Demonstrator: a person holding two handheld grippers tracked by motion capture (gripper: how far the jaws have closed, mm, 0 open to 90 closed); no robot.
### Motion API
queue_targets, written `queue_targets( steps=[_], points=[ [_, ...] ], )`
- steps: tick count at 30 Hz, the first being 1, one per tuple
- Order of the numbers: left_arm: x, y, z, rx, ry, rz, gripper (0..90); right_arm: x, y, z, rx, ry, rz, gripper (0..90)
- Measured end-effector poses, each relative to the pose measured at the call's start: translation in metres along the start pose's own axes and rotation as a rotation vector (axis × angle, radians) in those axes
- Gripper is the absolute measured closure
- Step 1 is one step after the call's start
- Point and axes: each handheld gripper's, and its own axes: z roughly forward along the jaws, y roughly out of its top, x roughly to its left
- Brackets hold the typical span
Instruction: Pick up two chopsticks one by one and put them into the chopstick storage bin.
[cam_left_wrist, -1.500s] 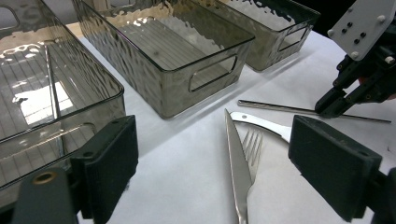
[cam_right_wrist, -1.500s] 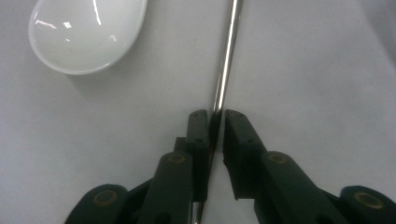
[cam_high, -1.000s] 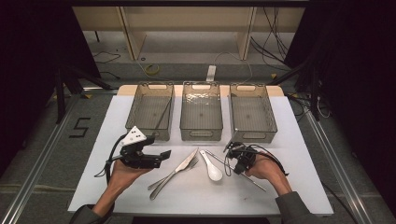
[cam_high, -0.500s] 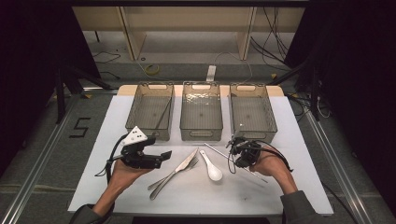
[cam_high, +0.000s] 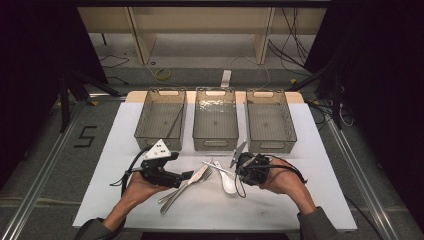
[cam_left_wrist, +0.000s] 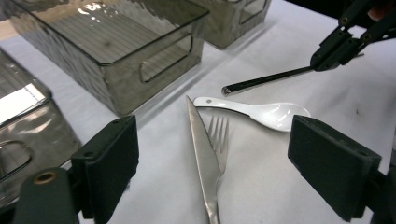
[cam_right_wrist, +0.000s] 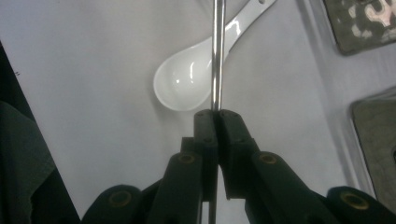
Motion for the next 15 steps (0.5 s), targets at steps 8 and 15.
queue_targets(
  steps=[8, 15],
  points=[
    [-0.011, 0.001, 0.007, 0.028, -0.04, 0.058, 16.2, 0.016, 0.011, -0.001, -0.001, 0.004, -0.079, 86.8],
    [-0.019, 0.0, 0.011, 0.071, -0.077, 0.116, 16.3, 0.029, 0.02, 0.003, 0.008, 0.021, -0.129, 86.8]
  ],
)
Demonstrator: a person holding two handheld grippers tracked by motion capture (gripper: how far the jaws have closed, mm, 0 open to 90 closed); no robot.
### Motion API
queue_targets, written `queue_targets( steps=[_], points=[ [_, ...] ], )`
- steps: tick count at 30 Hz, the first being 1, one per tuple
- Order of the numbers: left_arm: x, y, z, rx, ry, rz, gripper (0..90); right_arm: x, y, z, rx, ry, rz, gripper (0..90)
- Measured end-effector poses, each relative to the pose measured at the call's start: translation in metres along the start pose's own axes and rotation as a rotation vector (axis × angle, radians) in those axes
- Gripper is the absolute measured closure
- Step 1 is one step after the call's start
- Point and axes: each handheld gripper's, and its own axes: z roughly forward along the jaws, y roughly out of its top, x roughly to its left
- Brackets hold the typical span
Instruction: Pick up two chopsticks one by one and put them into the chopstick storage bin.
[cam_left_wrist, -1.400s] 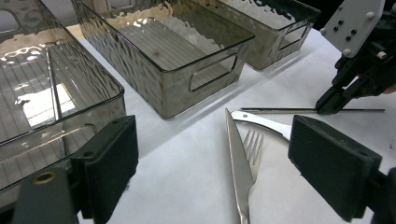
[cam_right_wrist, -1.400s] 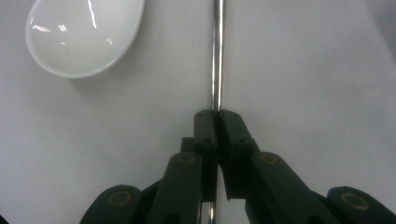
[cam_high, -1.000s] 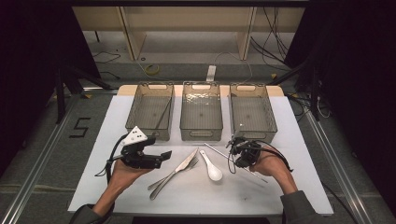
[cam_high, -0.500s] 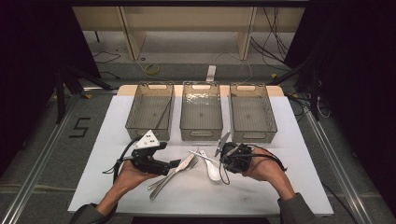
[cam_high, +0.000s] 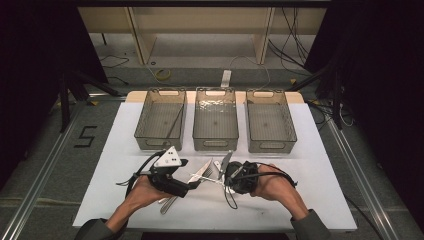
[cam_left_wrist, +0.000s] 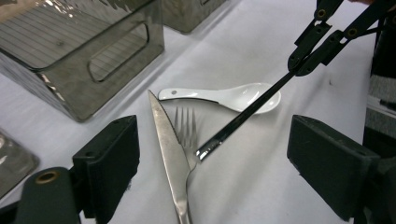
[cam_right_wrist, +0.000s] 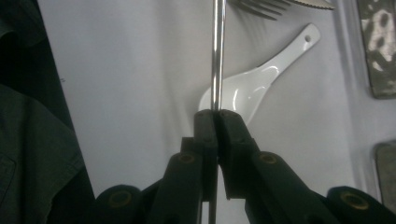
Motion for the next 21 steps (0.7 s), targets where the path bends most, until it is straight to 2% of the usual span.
queue_targets(
  steps=[4, 8, 16, 21],
  points=[
    [-0.004, 0.0, 0.003, 0.028, -0.023, 0.028, 17.4, 0.004, 0.003, 0.002, 0.0, 0.006, -0.028, 86.8],
    [-0.009, -0.001, 0.006, 0.062, -0.053, 0.07, 22.3, 0.007, 0.005, 0.003, 0.001, 0.008, -0.032, 86.8],
    [-0.02, -0.002, 0.012, 0.141, -0.081, 0.173, 37.8, 0.013, 0.01, 0.003, 0.008, 0.021, -0.069, 86.7],
    [-0.024, -0.003, 0.014, 0.169, -0.088, 0.21, 46.3, 0.016, 0.011, 0.004, 0.011, 0.023, -0.088, 86.7]
  ],
)
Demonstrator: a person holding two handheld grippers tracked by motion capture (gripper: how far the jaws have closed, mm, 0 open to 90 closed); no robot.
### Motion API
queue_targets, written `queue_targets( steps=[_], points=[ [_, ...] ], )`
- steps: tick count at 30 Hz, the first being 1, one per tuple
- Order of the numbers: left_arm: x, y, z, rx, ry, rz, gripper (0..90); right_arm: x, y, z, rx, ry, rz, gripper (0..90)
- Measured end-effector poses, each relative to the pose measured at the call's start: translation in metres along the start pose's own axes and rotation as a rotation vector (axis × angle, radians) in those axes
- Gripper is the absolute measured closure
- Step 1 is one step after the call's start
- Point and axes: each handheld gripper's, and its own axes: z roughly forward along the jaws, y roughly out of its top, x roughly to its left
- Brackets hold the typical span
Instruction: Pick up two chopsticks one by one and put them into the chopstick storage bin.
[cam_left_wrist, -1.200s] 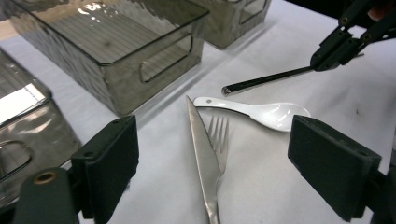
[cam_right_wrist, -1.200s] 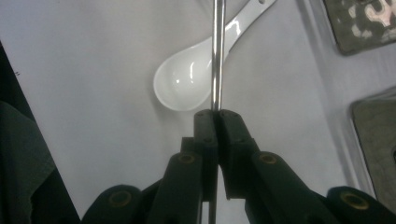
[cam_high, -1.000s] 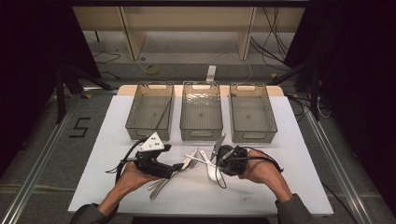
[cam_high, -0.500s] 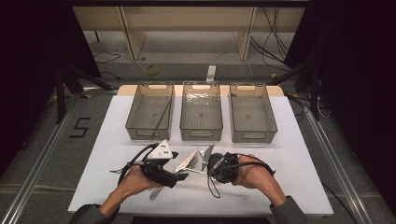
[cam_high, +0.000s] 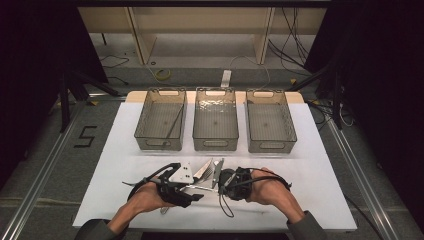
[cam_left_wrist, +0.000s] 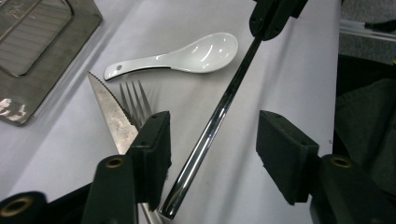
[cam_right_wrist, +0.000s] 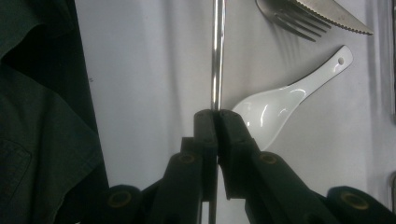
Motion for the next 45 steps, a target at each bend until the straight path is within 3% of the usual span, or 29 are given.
queue_targets(
  steps=[9, 10, 15, 18, 24, 28, 31, 35, 38, 40, 45],
  points=[
    [-0.002, 0.001, 0.002, 0.025, -0.006, 0.027, 58.1, 0.004, 0.003, 0.0, 0.004, 0.016, -0.023, 86.7],
    [-0.002, 0.001, 0.002, 0.028, -0.008, 0.029, 59.3, 0.004, 0.003, 0.002, -0.018, 0.011, -0.03, 86.7],
    [-0.003, 0.001, 0.003, 0.041, -0.009, 0.04, 65.2, 0.006, 0.003, 0.0, -0.003, 0.019, -0.045, 86.7],
    [-0.004, 0.0, 0.004, 0.055, -0.027, 0.048, 70.1, 0.006, 0.003, 0.0, -0.01, 0.016, -0.051, 86.7],
    [-0.006, 0.001, 0.005, 0.072, -0.055, 0.079, 75.3, 0.007, 0.003, 0.0, 0.003, 0.024, -0.071, 86.4],
    [-0.011, 0.001, 0.003, 0.062, -0.086, 0.135, 80.6, 0.005, 0.0, 0.0, -0.005, 0.029, -0.09, 84.4],
    [-0.012, 0.002, 0.002, 0.044, -0.075, 0.135, 83.0, 0.0, -0.004, -0.004, -0.031, 0.029, -0.054, 80.2],
    [-0.005, 0.0, -0.003, 0.018, -0.022, 0.099, 83.1, -0.009, -0.011, -0.013, -0.106, 0.005, -0.006, 58.3],
    [0.0, -0.003, -0.004, 0.027, 0.015, 0.076, 83.1, -0.015, -0.014, -0.02, -0.184, -0.045, 0.068, 48.0],
    [0.004, -0.005, -0.005, 0.032, 0.025, 0.056, 83.1, -0.018, -0.016, -0.024, -0.229, -0.092, 0.121, 44.4],
    [0.01, -0.007, -0.01, 0.022, 0.074, 0.0, 83.1, -0.022, -0.018, -0.03, -0.317, -0.138, 0.182, 38.2]
  ],
)
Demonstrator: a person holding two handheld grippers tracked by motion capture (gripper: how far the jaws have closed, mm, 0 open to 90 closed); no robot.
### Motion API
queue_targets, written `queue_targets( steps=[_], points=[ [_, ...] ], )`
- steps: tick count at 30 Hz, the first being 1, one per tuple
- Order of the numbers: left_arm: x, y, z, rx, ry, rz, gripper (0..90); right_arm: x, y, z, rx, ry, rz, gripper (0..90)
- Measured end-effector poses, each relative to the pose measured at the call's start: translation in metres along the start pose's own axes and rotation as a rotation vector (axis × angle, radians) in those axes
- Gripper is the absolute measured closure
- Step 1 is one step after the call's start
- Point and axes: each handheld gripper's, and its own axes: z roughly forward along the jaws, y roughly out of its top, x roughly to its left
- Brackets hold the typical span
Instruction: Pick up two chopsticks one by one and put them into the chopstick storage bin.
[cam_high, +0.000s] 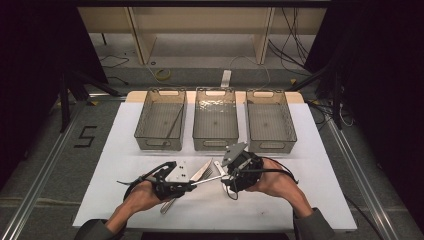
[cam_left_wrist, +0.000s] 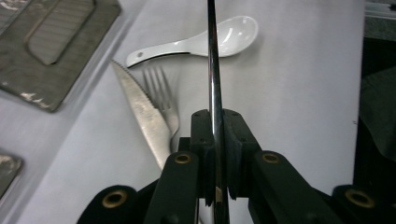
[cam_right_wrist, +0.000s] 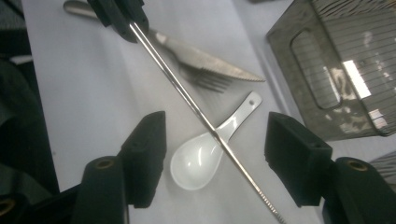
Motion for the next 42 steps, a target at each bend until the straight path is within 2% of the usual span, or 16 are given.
queue_targets(
  steps=[4, 7, 13, 19, 27, 31, 35, 42],
  points=[
    [0.009, -0.005, -0.004, 0.0, 0.046, -0.055, 83.0, -0.002, -0.002, -0.005, -0.025, -0.037, 0.041, 34.9],
    [0.016, -0.009, -0.01, -0.025, 0.077, -0.1, 83.1, -0.003, -0.004, -0.006, -0.034, -0.038, 0.063, 33.9],
    [0.025, -0.015, -0.013, -0.055, 0.112, -0.187, 83.1, -0.01, -0.009, 0.003, -0.049, -0.02, 0.151, 31.7],
    [0.028, -0.016, -0.018, -0.079, 0.136, -0.223, 83.2, -0.015, -0.015, 0.016, -0.049, 0.01, 0.212, 31.5],
    [0.033, -0.018, -0.023, -0.098, 0.175, -0.265, 83.2, -0.024, -0.022, 0.019, -0.073, 0.014, 0.309, 31.2],
    [0.038, -0.02, -0.028, -0.121, 0.204, -0.305, 83.2, -0.03, -0.027, 0.021, -0.081, 0.025, 0.355, 31.3],
    [0.043, -0.023, -0.033, -0.135, 0.241, -0.345, 83.2, -0.034, -0.03, 0.024, -0.08, 0.018, 0.379, 31.7],
    [0.058, -0.03, -0.044, -0.175, 0.303, -0.423, 83.2, -0.034, -0.032, 0.029, -0.059, 0.021, 0.38, 32.0]
  ],
)
